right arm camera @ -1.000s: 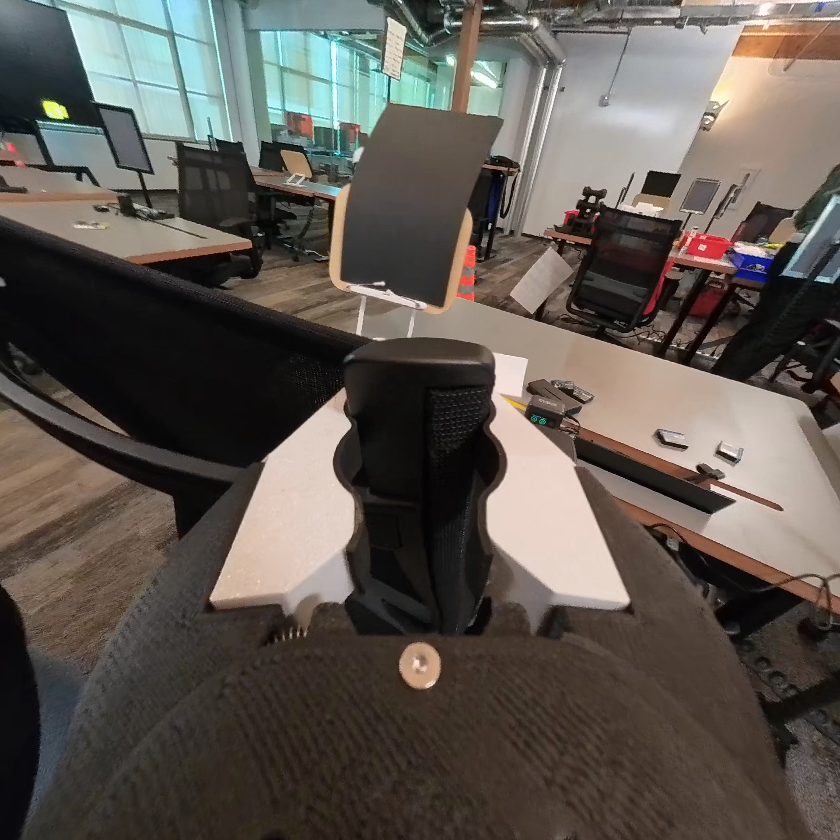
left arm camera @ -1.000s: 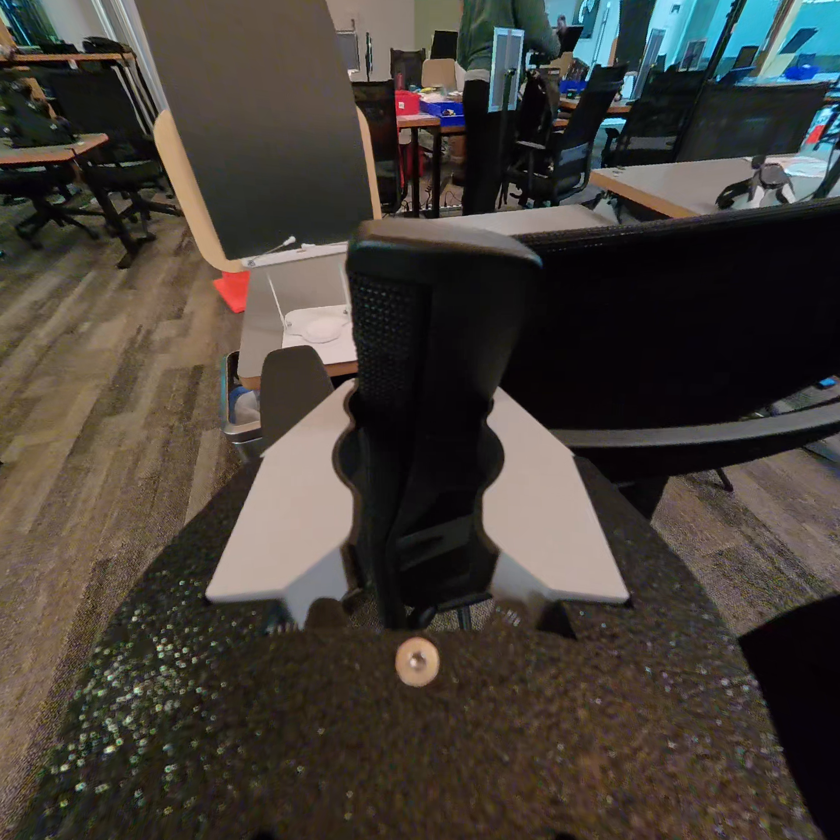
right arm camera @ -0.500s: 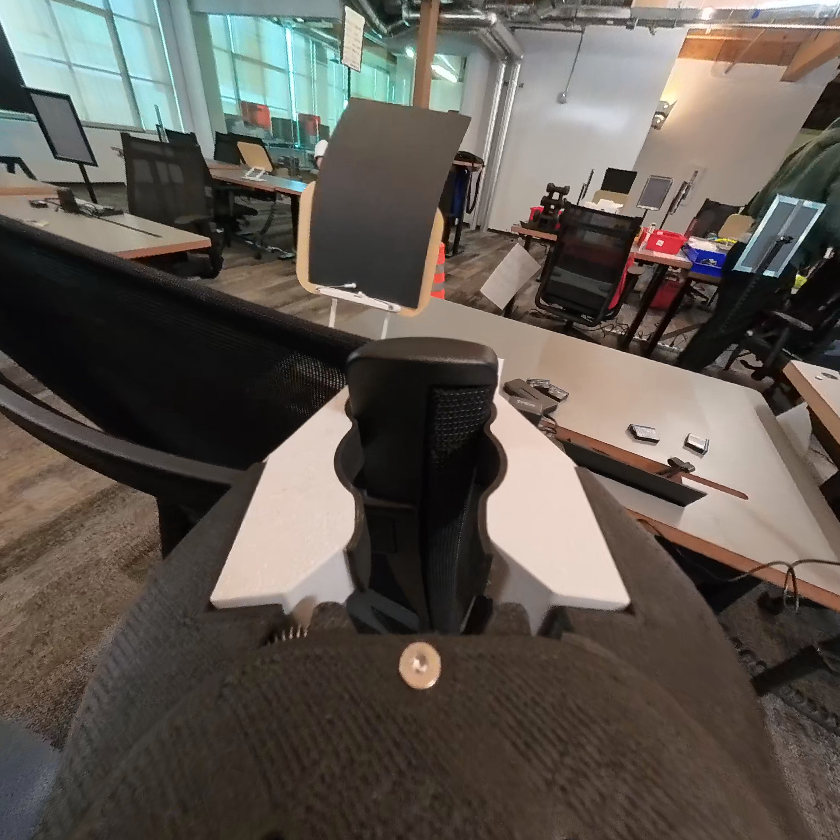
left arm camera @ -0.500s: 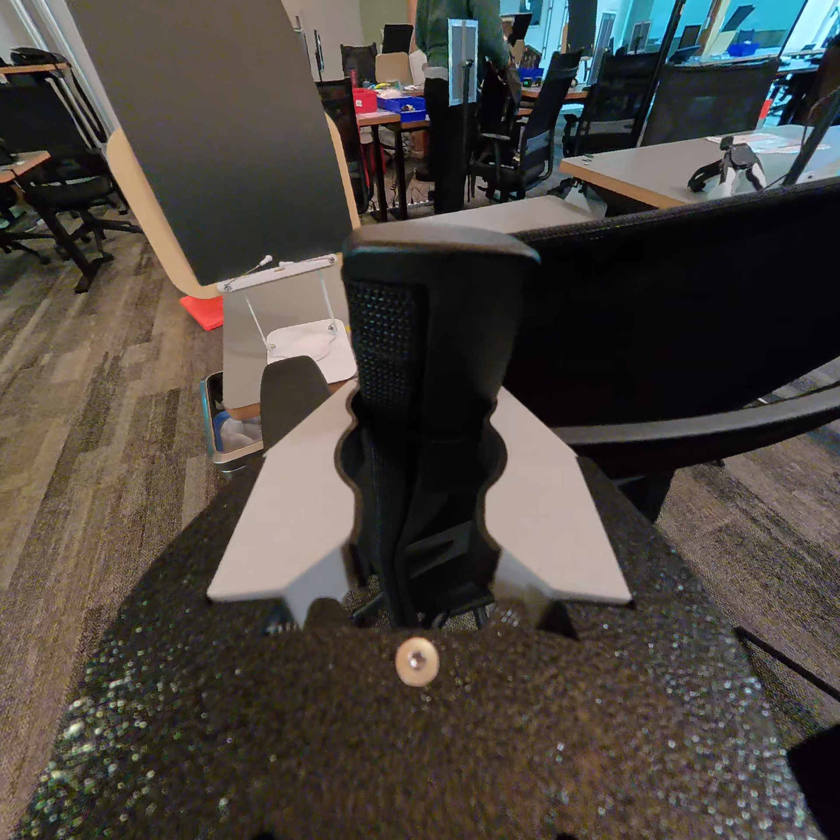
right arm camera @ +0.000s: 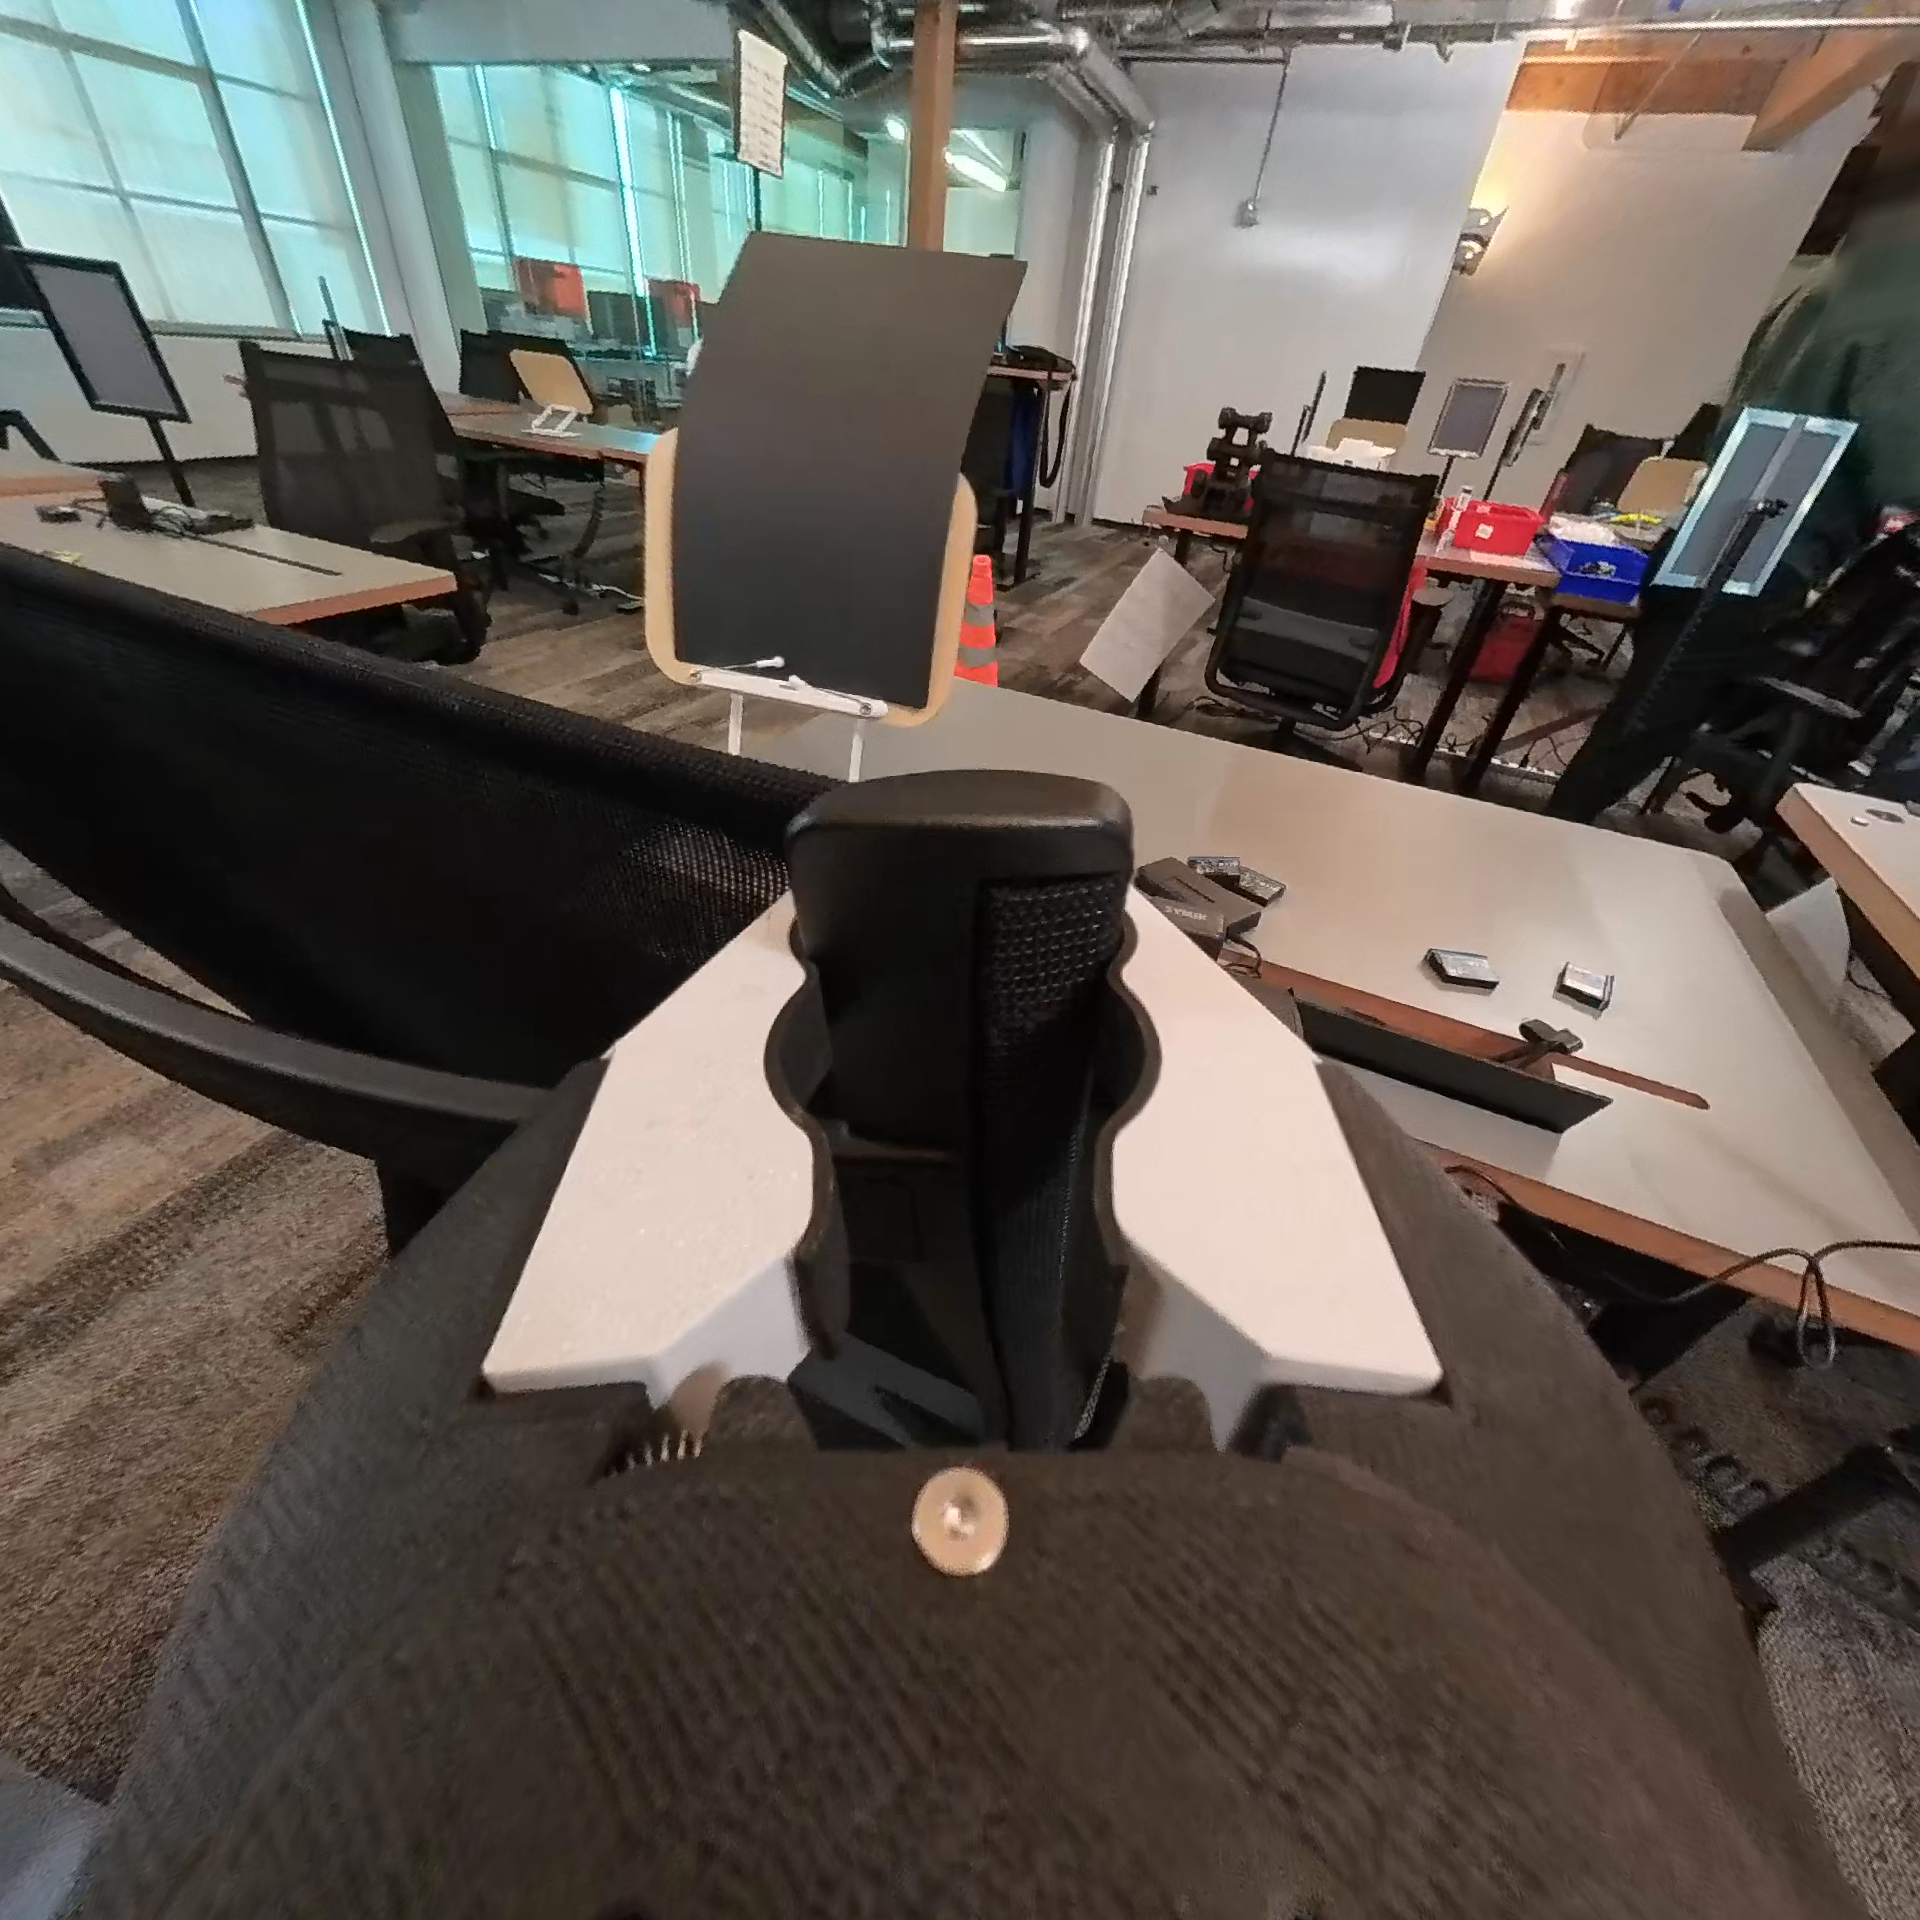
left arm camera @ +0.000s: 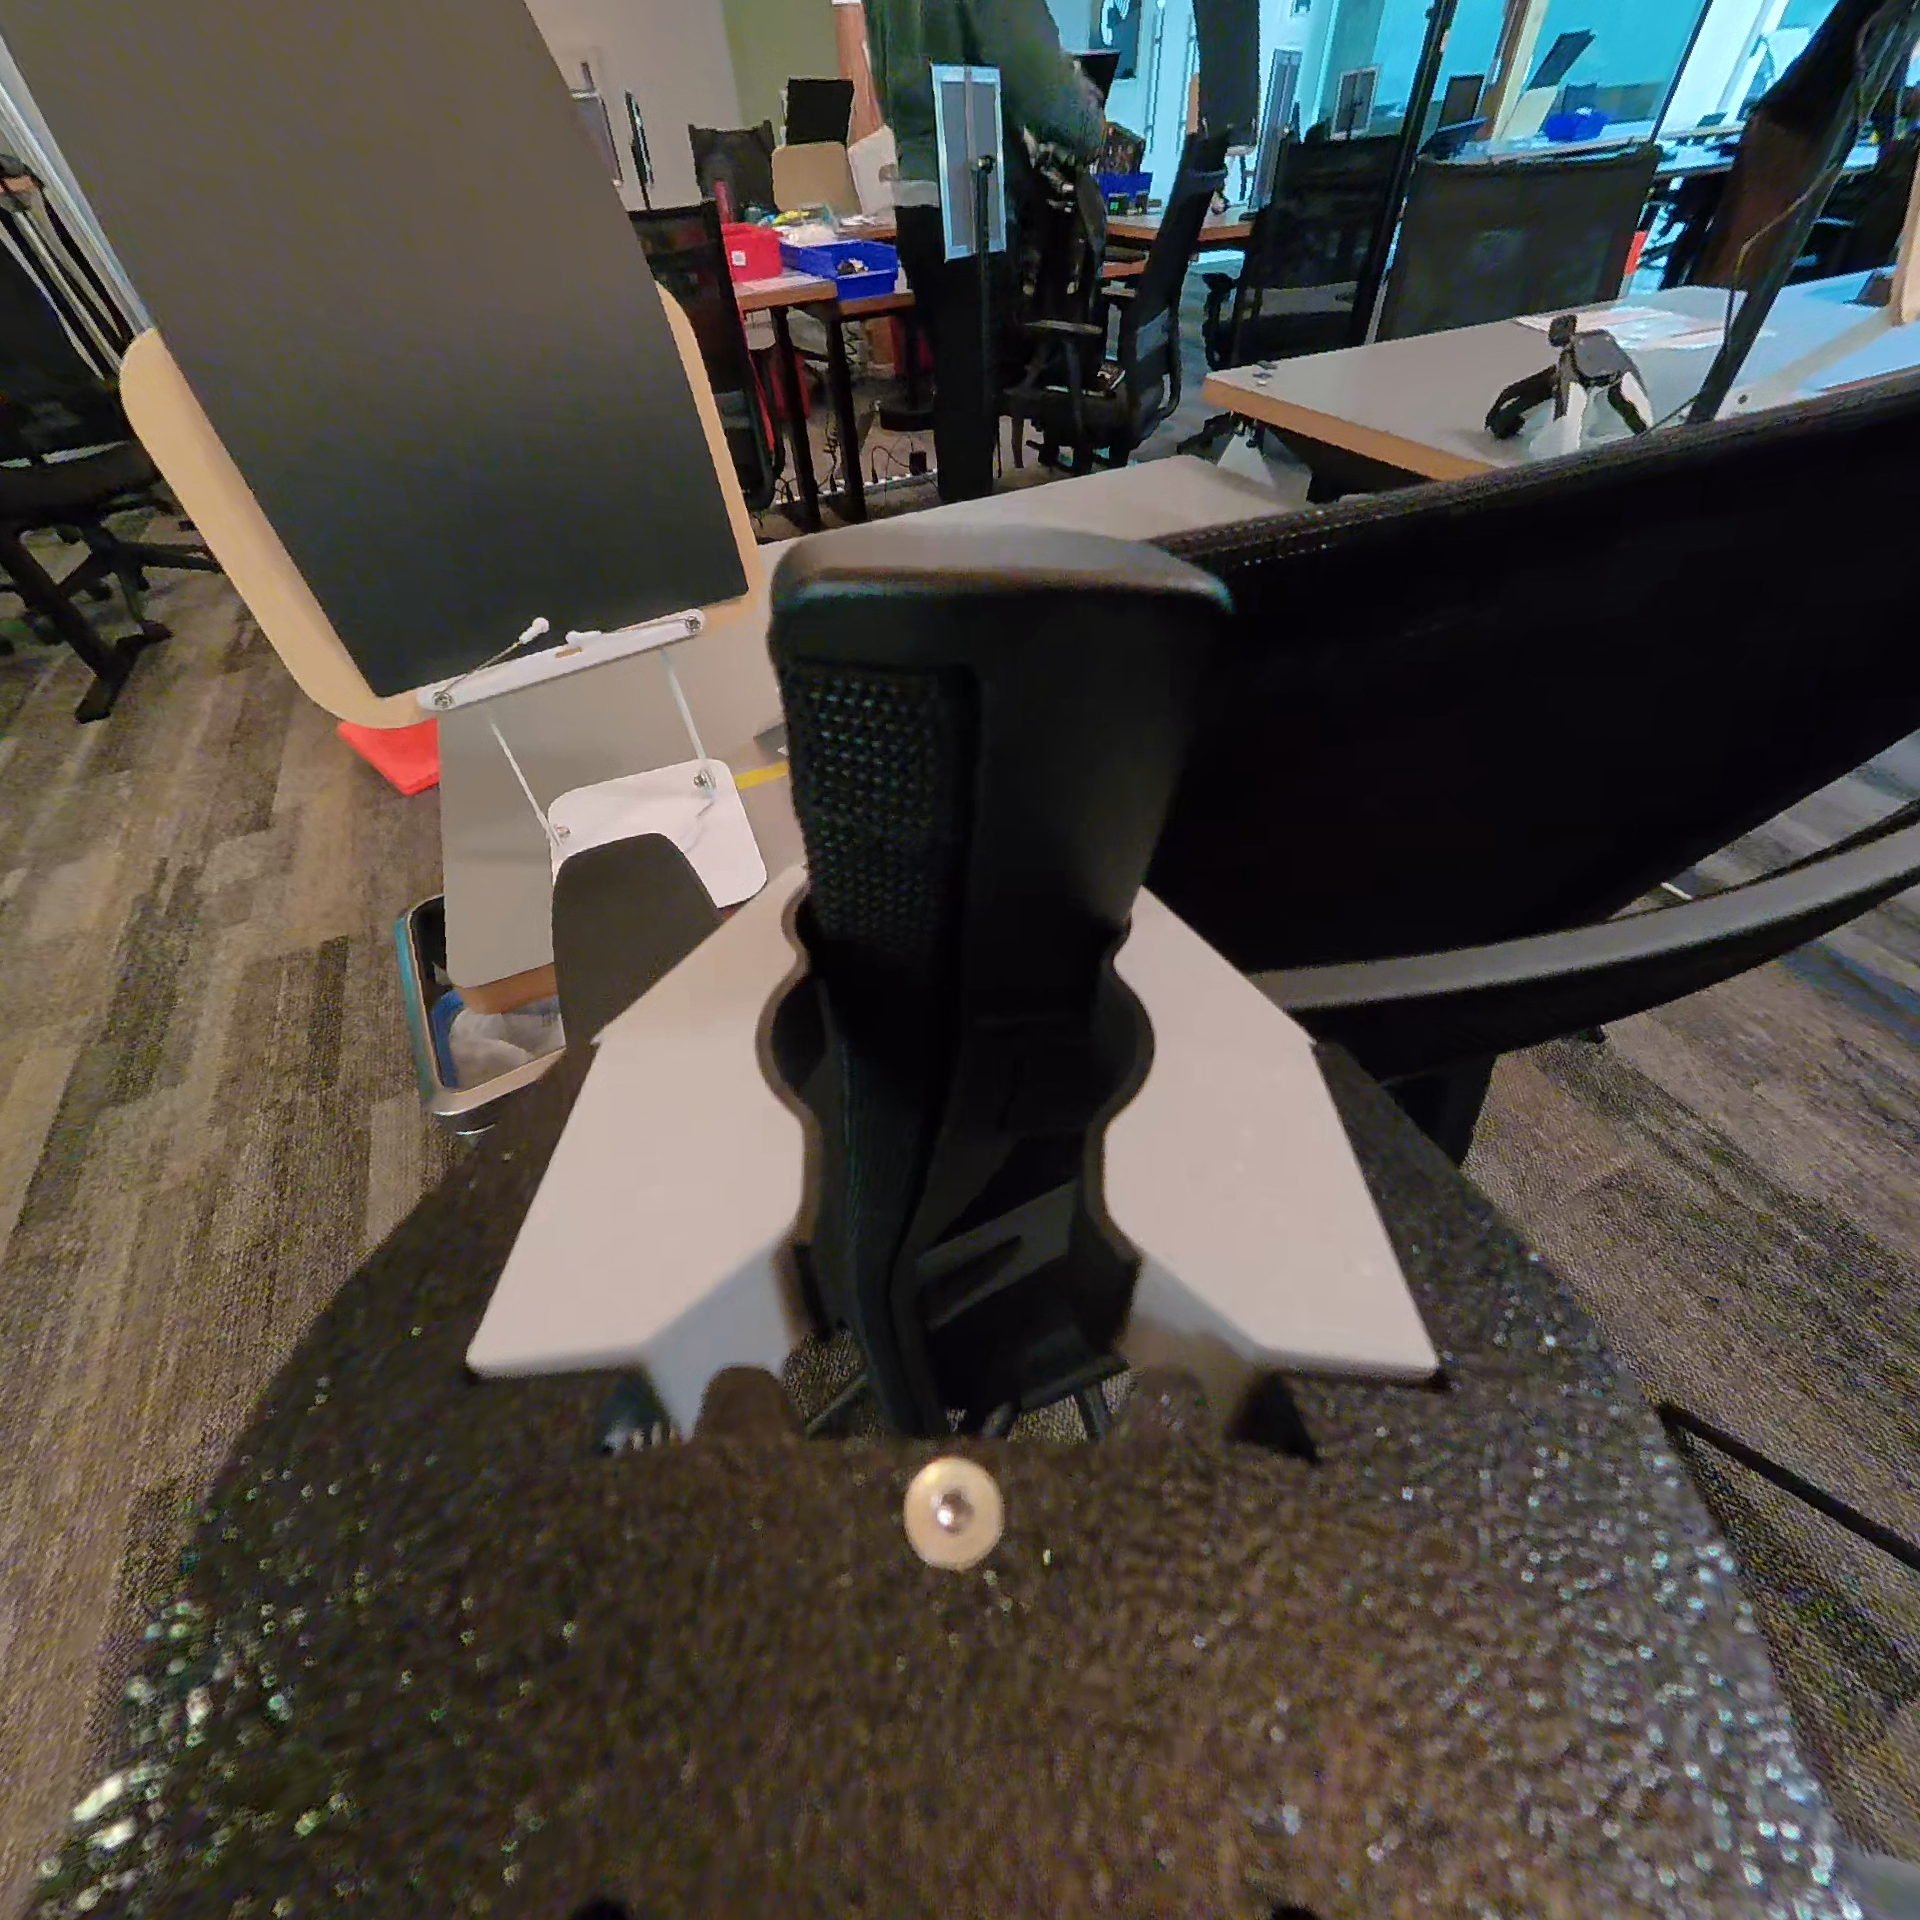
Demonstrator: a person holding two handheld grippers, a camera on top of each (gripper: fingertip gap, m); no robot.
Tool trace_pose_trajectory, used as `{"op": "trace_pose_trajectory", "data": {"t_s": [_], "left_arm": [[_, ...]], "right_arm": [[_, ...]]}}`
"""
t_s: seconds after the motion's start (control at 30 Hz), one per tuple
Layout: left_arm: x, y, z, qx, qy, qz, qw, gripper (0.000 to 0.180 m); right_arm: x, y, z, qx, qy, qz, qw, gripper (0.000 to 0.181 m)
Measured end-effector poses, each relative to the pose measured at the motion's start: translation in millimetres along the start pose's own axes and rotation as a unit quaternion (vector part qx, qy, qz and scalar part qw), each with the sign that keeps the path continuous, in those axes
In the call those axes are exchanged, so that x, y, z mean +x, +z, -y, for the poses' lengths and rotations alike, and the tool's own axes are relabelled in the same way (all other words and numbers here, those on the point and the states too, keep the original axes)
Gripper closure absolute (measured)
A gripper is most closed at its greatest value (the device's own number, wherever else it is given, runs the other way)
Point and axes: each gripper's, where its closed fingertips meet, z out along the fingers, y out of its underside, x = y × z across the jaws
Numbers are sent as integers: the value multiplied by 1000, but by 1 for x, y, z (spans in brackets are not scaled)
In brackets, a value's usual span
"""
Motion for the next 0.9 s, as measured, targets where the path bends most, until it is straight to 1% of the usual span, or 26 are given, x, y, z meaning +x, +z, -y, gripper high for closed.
{"op": "trace_pose_trajectory", "data": {"t_s": [0.13,0.2,0.27,0.3,0.37,0.4,0.43,0.47,0.53,0.57,0.63,0.67,0.7,0.77,0.83,0.9], "left_arm": [[5,-9,-3,-2,-2,-3,1000,131],[7,-13,-1,-9,9,-33,999,130],[9,-20,3,-6,0,-64,998,128],[10,-28,12,14,-6,-84,996,122],[10,-47,39,58,-4,-128,990,96],[12,-56,53,65,2,-157,985,83],[14,-62,65,58,11,-185,981,83],[13,-63,78,44,23,-197,979,82],[7,-49,104,25,59,-173,983,73],[8,-38,118,20,79,-161,984,70],[21,-15,145,20,110,-148,983,71],[33,-3,157,25,123,-145,981,73],[44,8,166,26,138,-135,981,77],[70,35,178,17,173,-105,979,75],[101,60,190,17,207,-87,974,76],[143,87,204,31,221,-89,971,80]], "right_arm": [[-2,-2,-2,-7,5,-9,1000,132],[-3,-8,-4,-13,21,-14,1000,131],[-5,-19,-1,-19,26,-18,999,127],[-8,-30,14,-1,15,-4,1000,122],[-13,-60,48,58,1,29,998,113],[-5,-77,64,83,7,13,996,104],[12,-95,77,102,10,-17,995,96],[33,-111,85,107,11,-58,992,96],[80,-141,92,100,2,-140,985,90],[102,-150,92,94,-3,-182,979,90],[142,-166,85,81,2,-248,965,87],[155,-167,82,90,5,-251,964,84],[167,-168,78,102,9,-253,962,84],[194,-170,61,101,11,-253,962,83],[231,-172,36,66,-2,-263,963,80],[280,-185,12,27,-25,-282,959,77]]}}
